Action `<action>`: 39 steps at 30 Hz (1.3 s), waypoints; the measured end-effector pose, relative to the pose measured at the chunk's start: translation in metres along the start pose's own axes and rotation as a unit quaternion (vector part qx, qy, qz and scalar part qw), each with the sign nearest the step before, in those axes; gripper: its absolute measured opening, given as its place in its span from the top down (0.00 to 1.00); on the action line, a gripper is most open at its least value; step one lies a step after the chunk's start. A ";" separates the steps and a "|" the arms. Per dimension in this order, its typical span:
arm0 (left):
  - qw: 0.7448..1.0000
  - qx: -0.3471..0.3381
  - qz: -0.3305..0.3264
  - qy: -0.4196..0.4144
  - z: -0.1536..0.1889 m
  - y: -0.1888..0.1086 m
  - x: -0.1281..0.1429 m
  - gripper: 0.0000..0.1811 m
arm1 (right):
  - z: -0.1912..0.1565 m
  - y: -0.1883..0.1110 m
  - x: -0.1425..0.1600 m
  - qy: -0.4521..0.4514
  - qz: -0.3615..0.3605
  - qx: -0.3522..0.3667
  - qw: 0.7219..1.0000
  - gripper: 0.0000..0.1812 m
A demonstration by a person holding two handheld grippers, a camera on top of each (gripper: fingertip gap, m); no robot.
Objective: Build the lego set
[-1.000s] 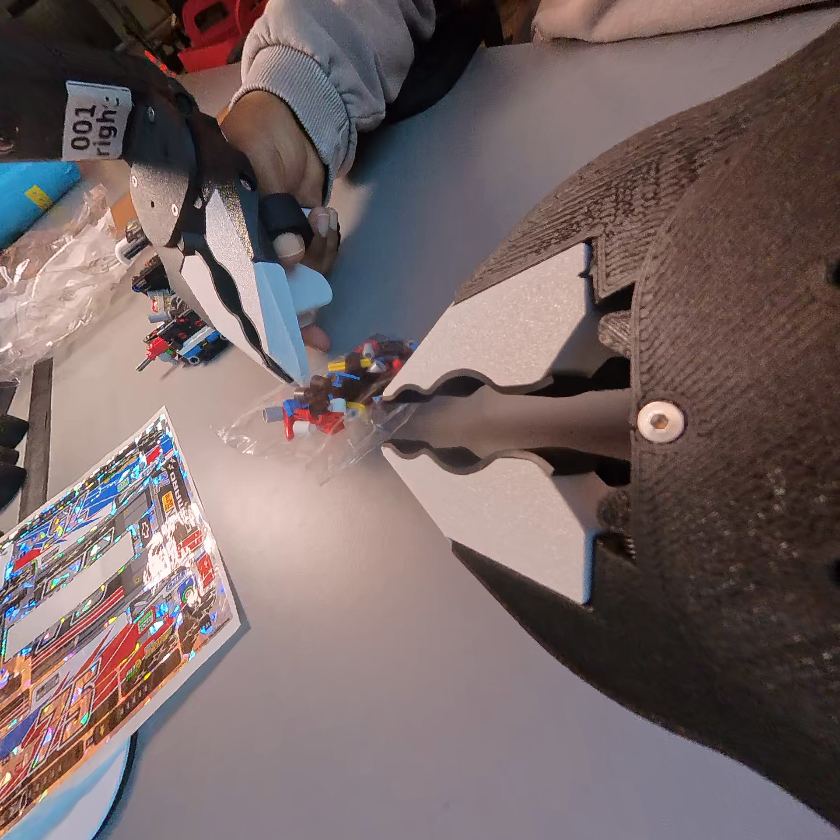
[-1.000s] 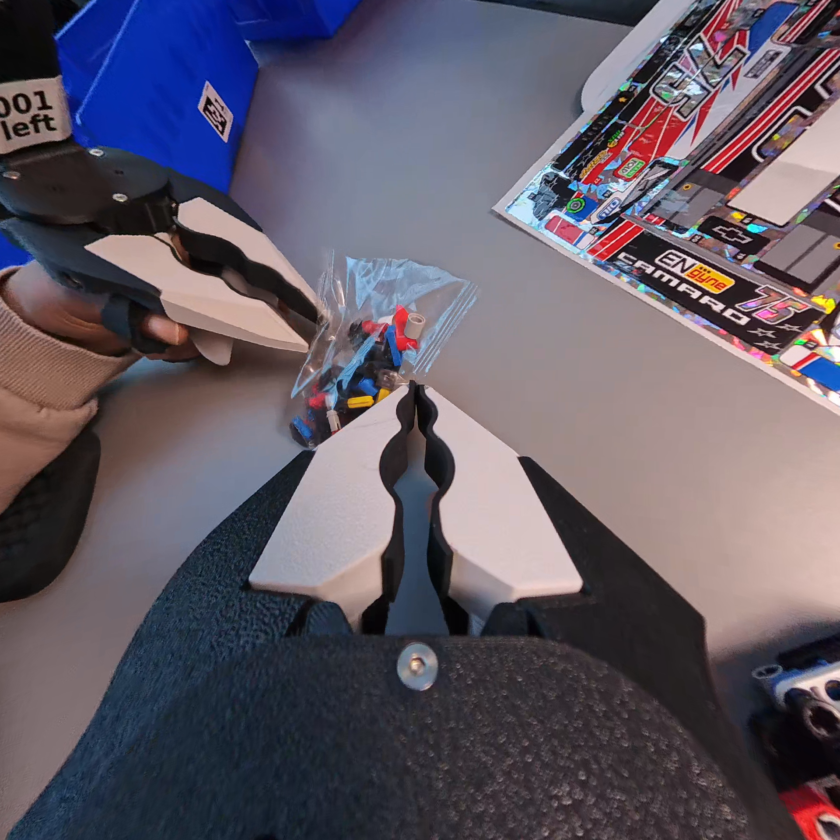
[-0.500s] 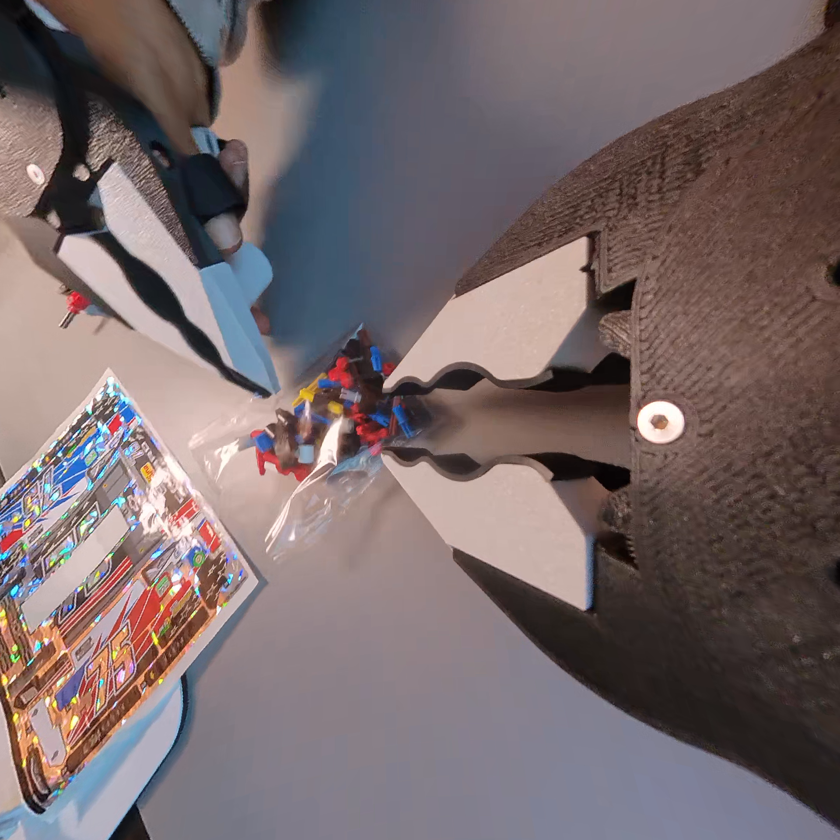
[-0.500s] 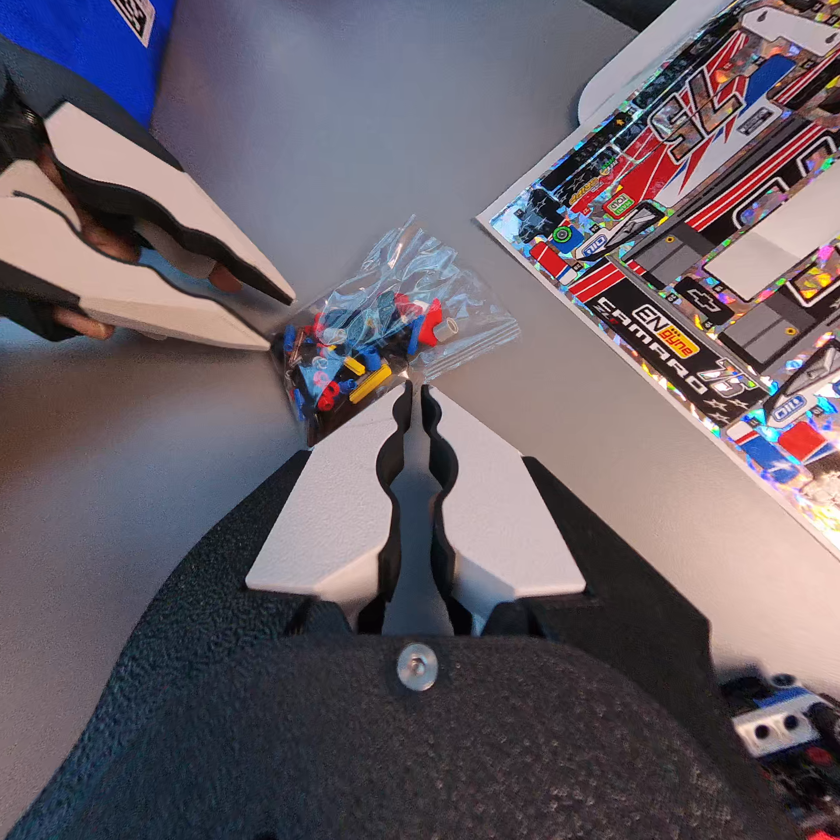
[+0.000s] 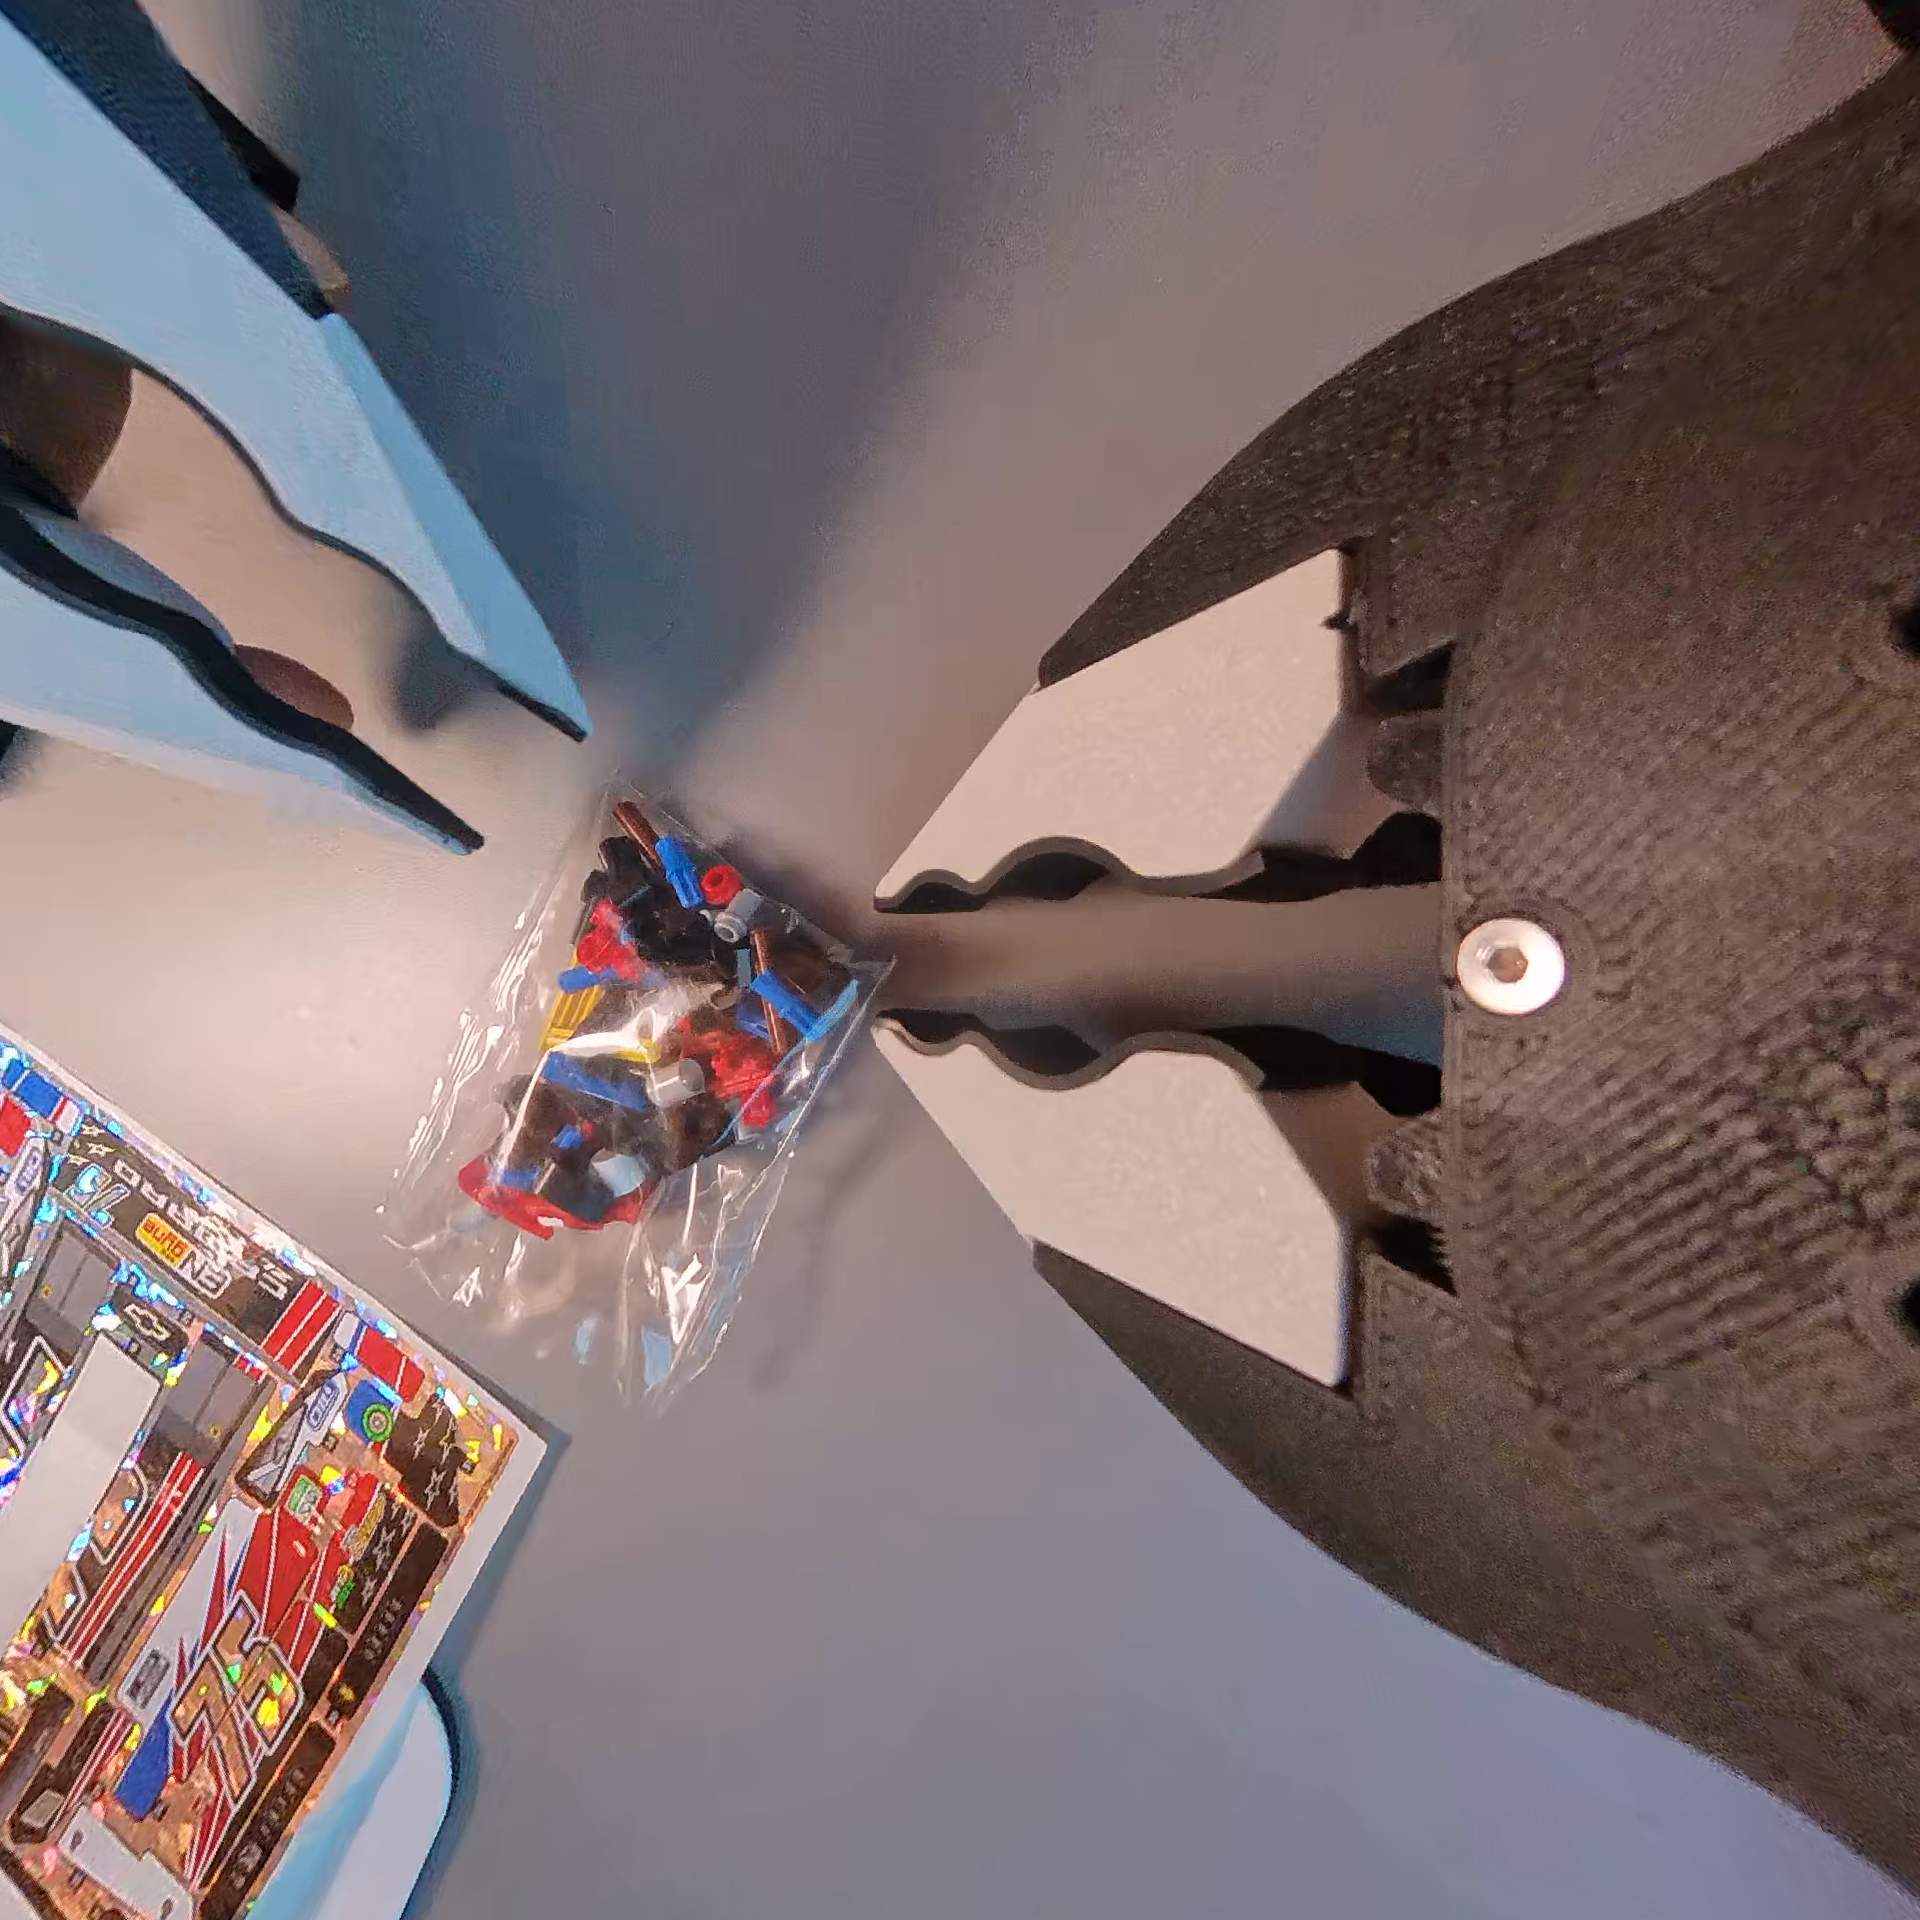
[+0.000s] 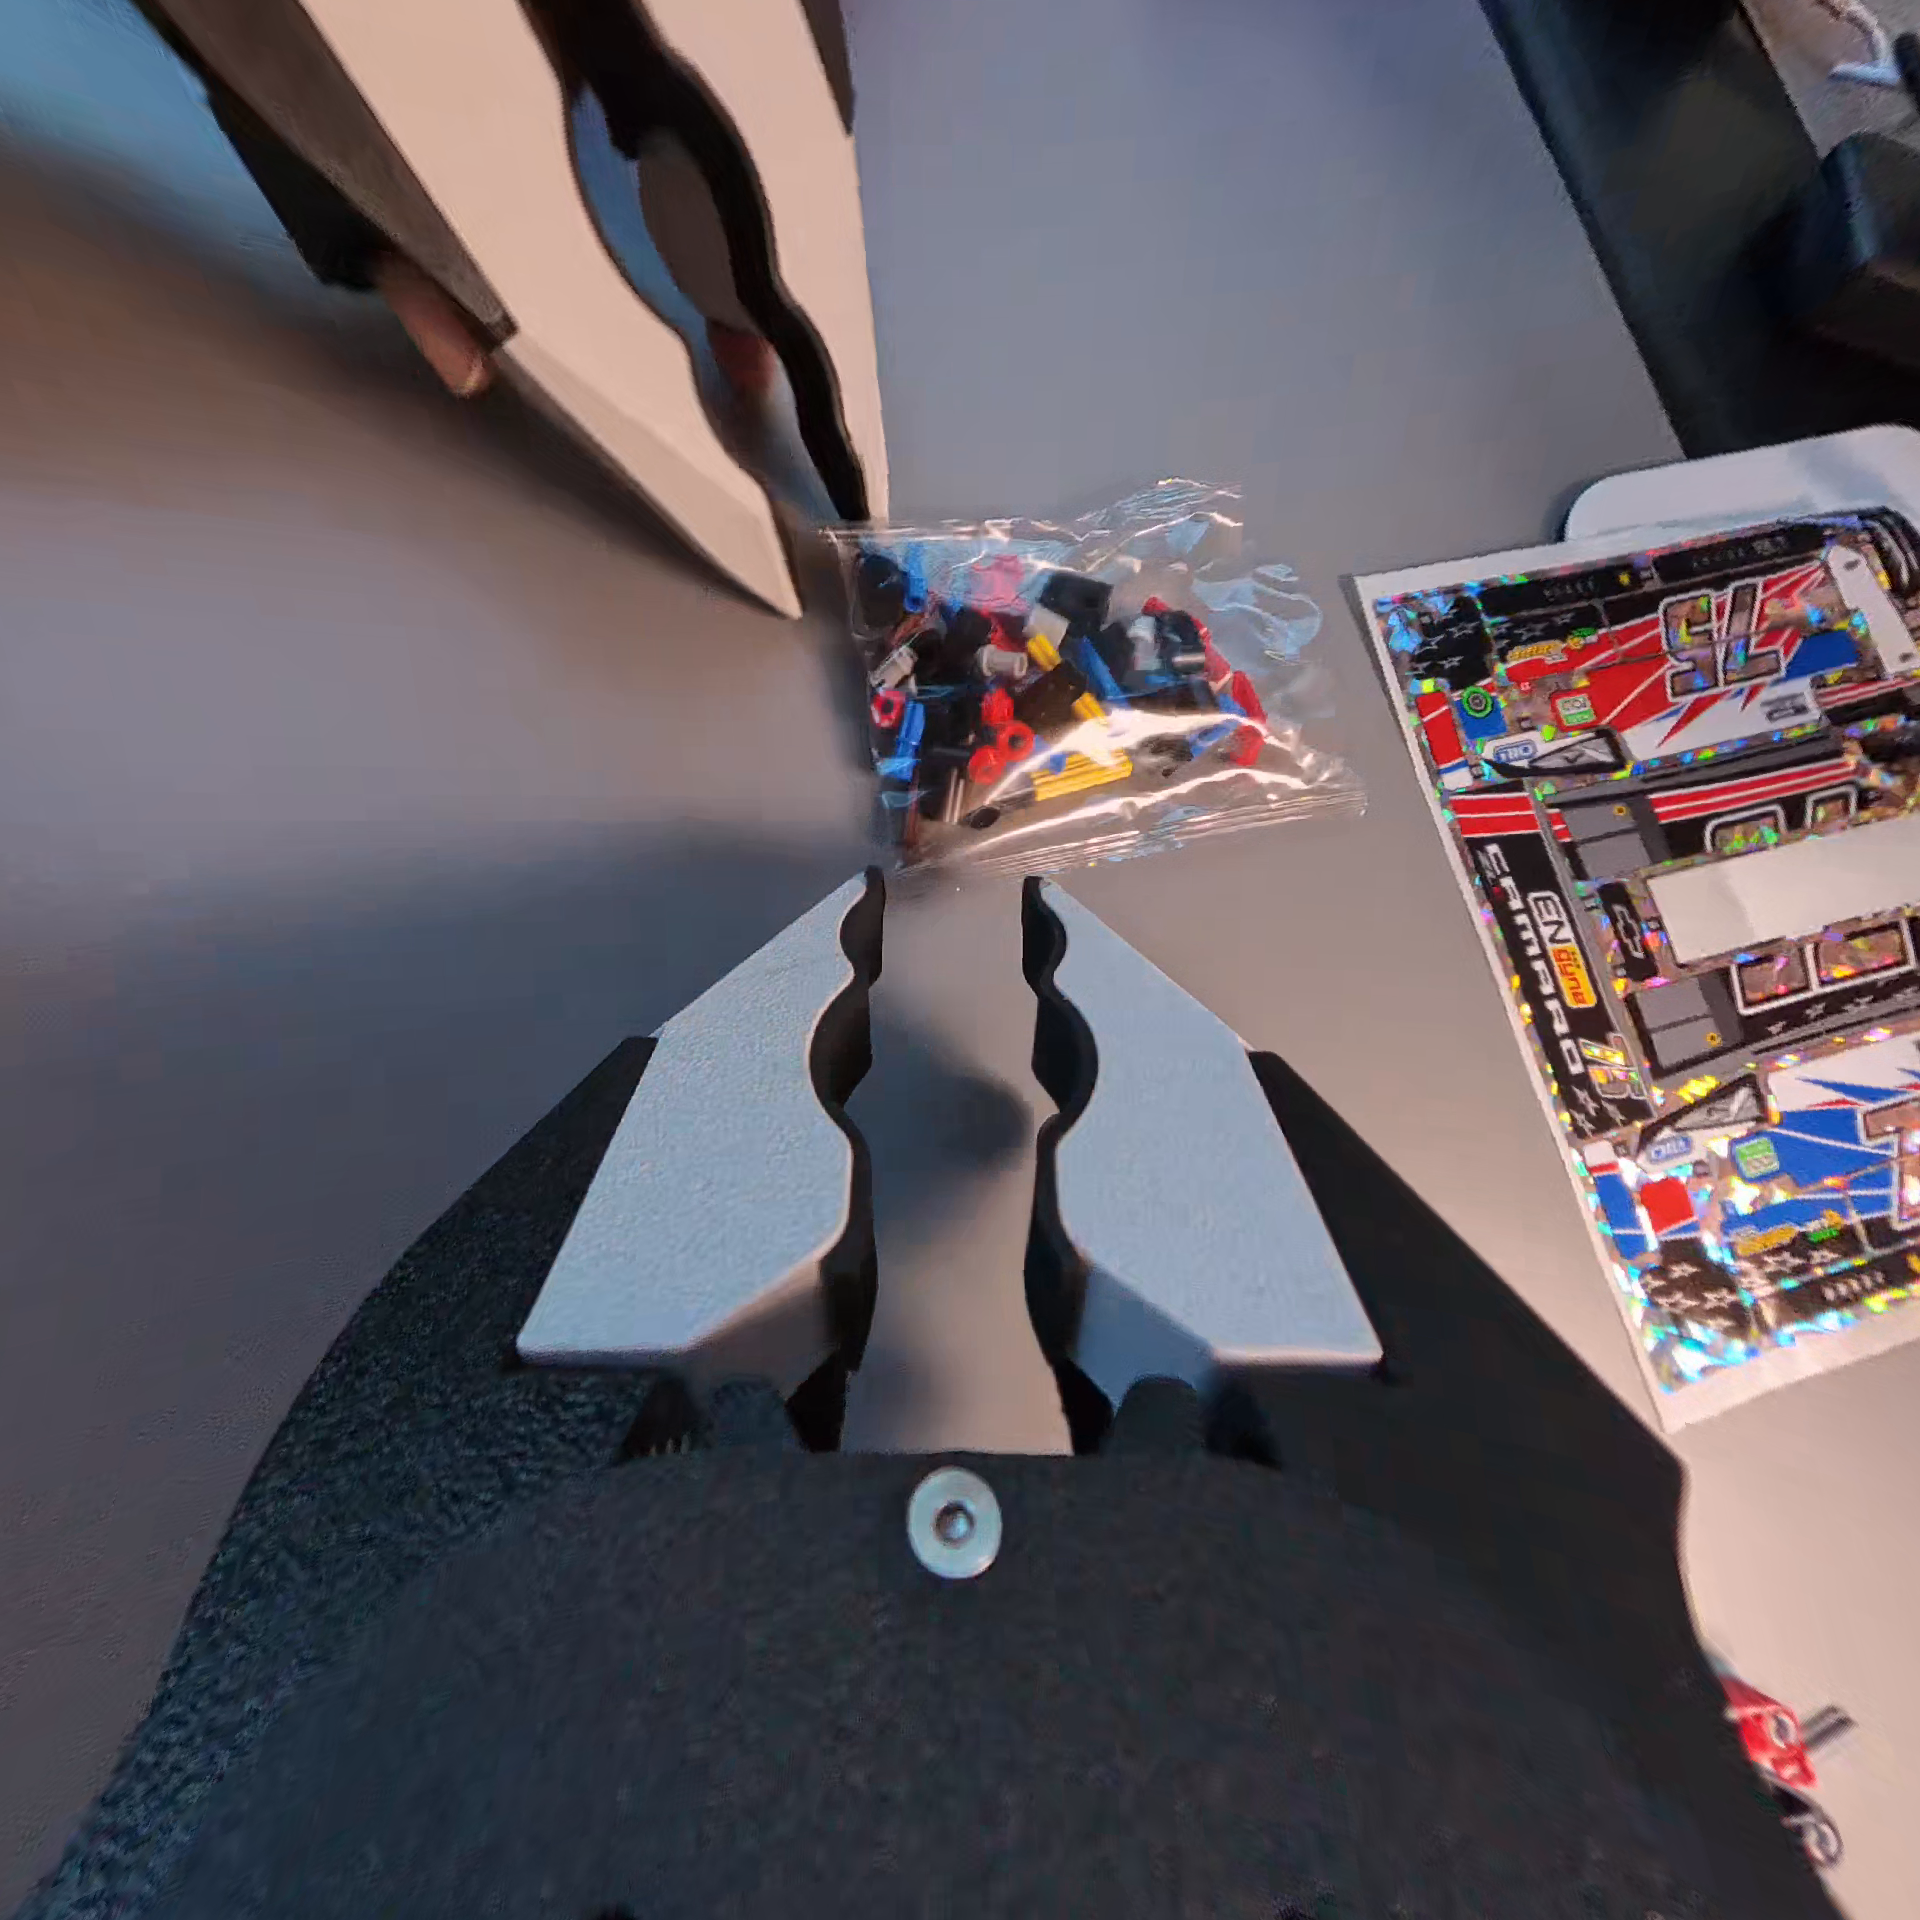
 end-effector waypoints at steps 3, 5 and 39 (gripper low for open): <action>1.000 -0.009 0.008 0.000 -0.001 0.001 -0.001 0.96 | -0.011 0.008 -0.001 -0.035 -0.028 -0.001 0.999 0.85; 1.000 -0.008 0.016 -0.007 -0.002 0.001 -0.002 0.98 | -0.012 0.012 -0.005 -0.034 -0.031 0.006 0.999 0.87; 0.990 -0.085 0.056 0.097 0.002 -0.021 -0.022 0.96 | 0.004 -0.006 -0.032 -0.096 -0.058 -0.015 0.994 1.00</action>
Point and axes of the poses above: each gripper's, where its closed fingertips meet, y out along the fingers, x out of its underside, z = x × y across the jaws, the point moved 6 cm from there along -y, back along the fingers
